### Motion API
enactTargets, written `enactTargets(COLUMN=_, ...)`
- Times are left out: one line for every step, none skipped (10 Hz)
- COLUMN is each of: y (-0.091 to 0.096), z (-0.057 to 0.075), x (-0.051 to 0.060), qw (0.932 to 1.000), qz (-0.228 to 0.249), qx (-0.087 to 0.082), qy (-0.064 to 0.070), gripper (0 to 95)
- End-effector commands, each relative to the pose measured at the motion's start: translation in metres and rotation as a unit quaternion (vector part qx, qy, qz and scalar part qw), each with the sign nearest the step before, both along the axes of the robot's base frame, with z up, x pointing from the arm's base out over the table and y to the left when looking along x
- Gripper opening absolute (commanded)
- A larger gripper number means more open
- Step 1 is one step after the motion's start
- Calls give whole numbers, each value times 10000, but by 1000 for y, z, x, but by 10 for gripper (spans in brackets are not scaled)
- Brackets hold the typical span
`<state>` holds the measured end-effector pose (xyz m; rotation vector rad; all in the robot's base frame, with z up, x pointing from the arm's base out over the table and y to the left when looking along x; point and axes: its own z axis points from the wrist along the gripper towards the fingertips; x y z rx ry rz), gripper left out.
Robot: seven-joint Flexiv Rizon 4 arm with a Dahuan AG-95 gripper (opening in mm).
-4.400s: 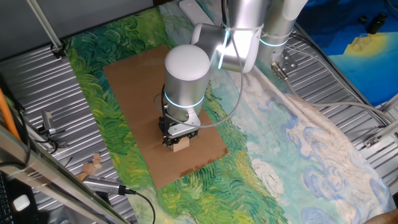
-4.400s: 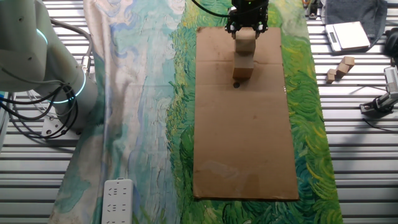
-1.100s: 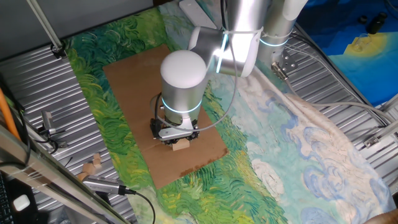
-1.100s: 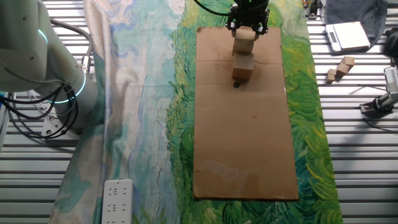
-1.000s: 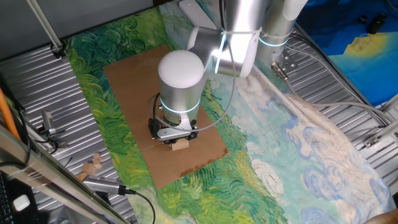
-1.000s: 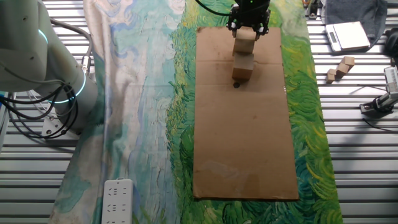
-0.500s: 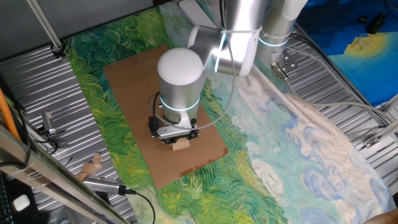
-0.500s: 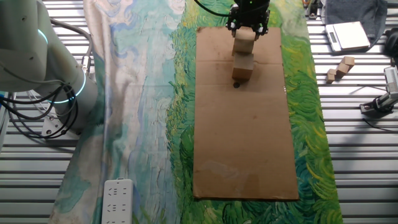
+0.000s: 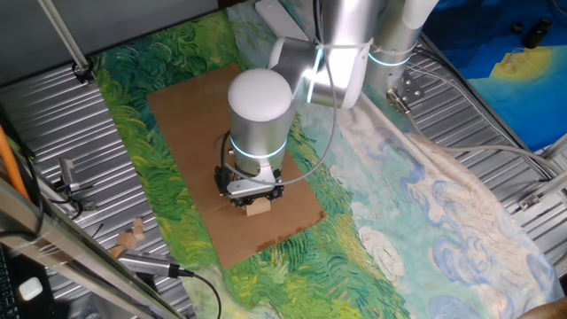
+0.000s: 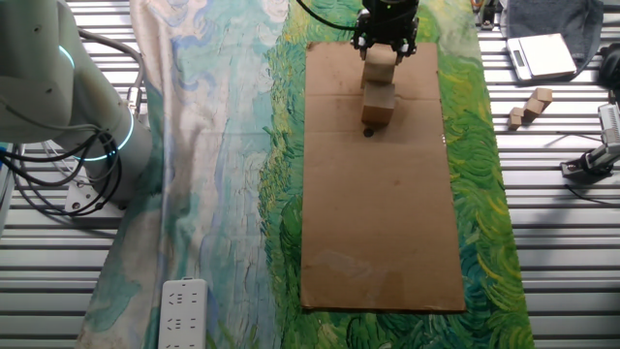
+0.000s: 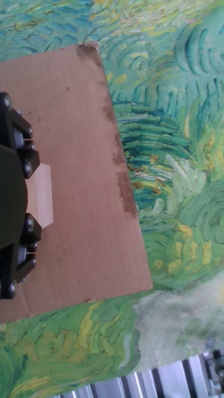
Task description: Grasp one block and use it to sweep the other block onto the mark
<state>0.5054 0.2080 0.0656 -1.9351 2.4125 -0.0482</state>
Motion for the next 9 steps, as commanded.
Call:
enactTargets(y=-1, z=-4, x=0, qw=10000, qz=-9, qx=15, qy=-48, gripper=0)
enactTargets(y=-1, z=-5, x=0, qw=10000, qz=7, qx=15, qy=-54, gripper=0)
enactTargets(y=-1, z=-5, x=0, qw=10000, qz=29, qx=15, qy=-65, gripper=0)
enactTargets(y=-1, z=-5, x=0, qw=10000, qz=47, qx=2, qy=-83, gripper=0)
enactTargets(y=-1, z=-5, x=0, qw=10000, qz=46, qx=0, qy=-86, gripper=0)
enactTargets(y=-1, z=-7, x=0, qw=9999, qz=40, qx=1, qy=-100, gripper=0)
enactTargets(y=-1, z=-8, x=0, qw=9999, qz=59, qx=13, qy=-117, gripper=0)
enactTargets(y=-1, z=-8, x=0, qw=9999, qz=74, qx=9, qy=-126, gripper=0)
enactTargets(y=-1, z=-9, x=0, qw=9999, qz=85, qx=12, qy=-139, gripper=0)
